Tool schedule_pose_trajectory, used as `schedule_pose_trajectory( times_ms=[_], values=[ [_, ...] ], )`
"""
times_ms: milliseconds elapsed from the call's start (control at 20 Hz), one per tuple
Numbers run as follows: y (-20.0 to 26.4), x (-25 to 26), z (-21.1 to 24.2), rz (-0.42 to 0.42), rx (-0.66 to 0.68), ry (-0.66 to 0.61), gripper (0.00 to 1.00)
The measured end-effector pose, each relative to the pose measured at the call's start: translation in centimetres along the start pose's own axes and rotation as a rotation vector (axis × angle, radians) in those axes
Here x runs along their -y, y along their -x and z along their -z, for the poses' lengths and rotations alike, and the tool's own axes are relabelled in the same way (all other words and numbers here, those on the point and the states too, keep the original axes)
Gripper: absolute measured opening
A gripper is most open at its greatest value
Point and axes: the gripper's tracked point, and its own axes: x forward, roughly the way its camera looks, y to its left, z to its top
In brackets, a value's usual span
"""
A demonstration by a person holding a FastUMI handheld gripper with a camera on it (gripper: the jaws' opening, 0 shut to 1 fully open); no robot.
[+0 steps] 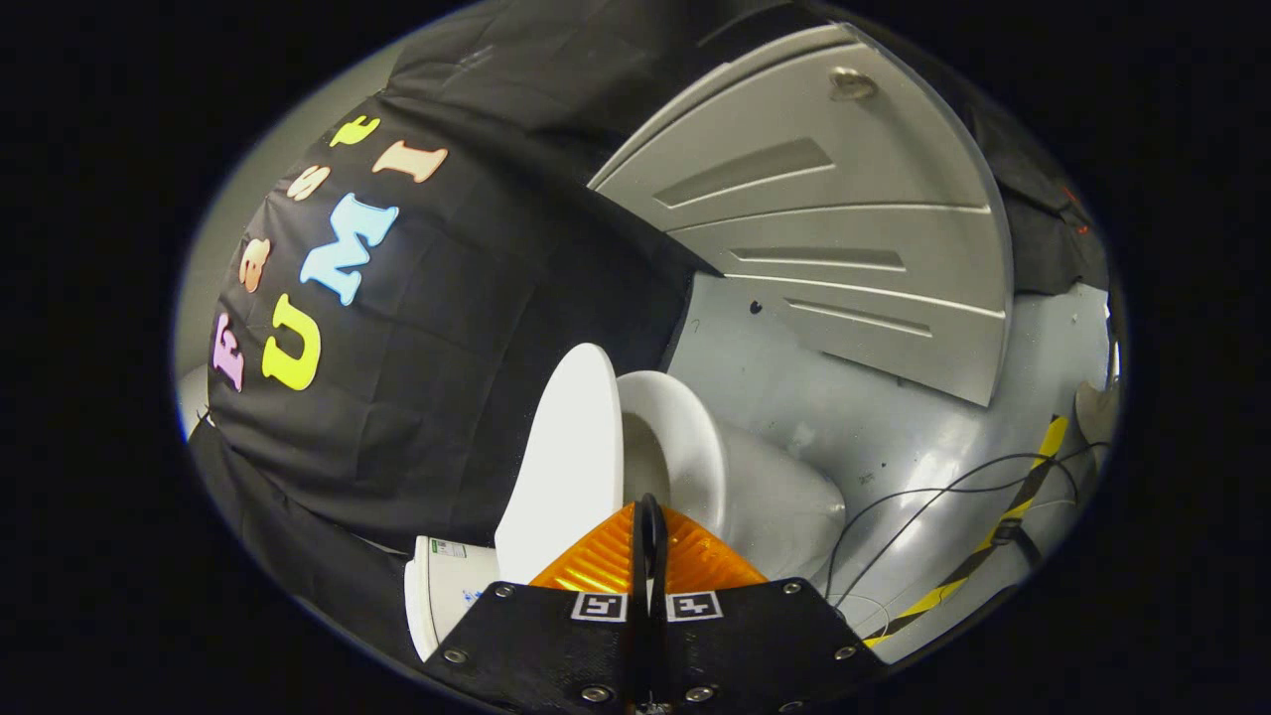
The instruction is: Open the toilet lid.
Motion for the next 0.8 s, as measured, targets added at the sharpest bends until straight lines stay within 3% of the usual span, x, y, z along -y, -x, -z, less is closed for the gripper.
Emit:
schedule_pose_trajectory(
  times_ms=[800],
  values=[
    [4.9, -11.5, -1.5, -0.084, 0.071, 0.159, 0.00]
  ],
)
